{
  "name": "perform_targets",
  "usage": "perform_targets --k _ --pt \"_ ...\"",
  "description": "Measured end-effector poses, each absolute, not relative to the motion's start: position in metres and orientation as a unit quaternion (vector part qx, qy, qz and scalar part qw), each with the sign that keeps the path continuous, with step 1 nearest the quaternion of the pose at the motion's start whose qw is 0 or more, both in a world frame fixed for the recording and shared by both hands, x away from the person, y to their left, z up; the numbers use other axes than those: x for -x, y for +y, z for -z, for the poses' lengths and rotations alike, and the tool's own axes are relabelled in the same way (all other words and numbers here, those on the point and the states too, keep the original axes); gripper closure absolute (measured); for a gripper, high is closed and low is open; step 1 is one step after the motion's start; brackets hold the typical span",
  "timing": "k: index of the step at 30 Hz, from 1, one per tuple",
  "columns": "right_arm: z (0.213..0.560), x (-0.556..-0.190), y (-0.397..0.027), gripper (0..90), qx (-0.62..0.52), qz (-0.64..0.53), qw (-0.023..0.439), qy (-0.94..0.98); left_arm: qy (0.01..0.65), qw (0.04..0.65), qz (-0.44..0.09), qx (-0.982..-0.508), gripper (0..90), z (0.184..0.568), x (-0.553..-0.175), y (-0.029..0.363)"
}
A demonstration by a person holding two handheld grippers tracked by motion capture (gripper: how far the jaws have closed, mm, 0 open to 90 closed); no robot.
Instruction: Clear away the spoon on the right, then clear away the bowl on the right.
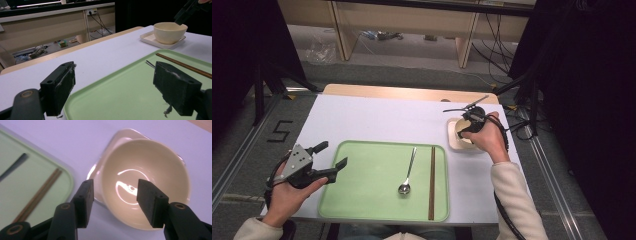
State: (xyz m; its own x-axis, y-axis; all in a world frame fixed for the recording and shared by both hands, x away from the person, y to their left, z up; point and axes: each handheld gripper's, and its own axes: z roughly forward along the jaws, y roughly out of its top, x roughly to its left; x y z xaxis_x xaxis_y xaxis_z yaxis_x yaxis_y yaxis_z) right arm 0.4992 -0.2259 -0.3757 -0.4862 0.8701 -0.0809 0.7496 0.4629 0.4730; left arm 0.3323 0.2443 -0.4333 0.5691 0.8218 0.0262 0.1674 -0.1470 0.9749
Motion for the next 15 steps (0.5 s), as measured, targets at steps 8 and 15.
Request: perform_targets --k 8,15 --pt "0.373 -0.503 -0.248 47.5 -0.500 -0.182 0.172 0.829 0.357 0.550 -0.299 -0.694 17.6 0.433 -0.331 0.245" --pt "0.375 -0.506 -0.254 45.8 -0.518 -0.179 0.176 0.818 0.356 0.551 -0.300 -0.692 17.6 0.433 -0.330 0.246"
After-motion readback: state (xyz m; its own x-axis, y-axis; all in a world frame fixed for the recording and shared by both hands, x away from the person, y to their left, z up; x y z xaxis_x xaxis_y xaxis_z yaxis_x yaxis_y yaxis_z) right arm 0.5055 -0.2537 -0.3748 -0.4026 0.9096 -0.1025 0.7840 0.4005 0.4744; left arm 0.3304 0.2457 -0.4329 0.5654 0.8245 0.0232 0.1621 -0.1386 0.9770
